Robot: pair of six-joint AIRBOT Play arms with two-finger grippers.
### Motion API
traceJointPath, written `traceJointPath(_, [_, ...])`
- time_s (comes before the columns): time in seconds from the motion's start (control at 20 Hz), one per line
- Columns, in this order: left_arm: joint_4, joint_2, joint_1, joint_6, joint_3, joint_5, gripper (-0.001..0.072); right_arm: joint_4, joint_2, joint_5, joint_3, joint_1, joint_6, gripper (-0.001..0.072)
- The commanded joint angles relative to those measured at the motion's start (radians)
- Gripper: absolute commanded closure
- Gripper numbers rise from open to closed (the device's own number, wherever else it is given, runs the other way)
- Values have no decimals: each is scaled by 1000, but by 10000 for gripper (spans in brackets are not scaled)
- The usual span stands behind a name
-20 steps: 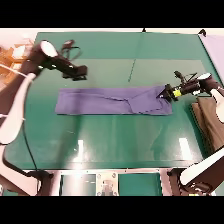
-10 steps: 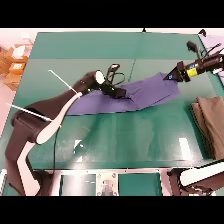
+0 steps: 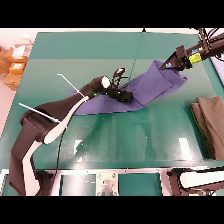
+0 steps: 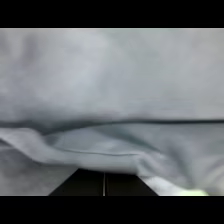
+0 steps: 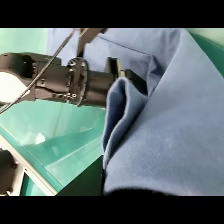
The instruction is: Fold the shirts.
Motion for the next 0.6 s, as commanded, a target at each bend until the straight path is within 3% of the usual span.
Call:
traceJointPath(0.0, [146, 3, 60, -11, 130, -287, 685, 1, 5, -2, 8, 28, 23, 693])
traceJointPath(0.15, [650, 17, 154, -62, 332, -734, 685, 1, 5, -57, 8, 107, 57, 693])
traceJointPath(0.2, [776, 66, 192, -85, 311, -761, 685, 0, 4, -94, 8, 155, 70, 693])
traceJointPath(0.55, [823, 348, 491, -35, 132, -799, 685, 11, -189, -582, 8, 618, 127, 693])
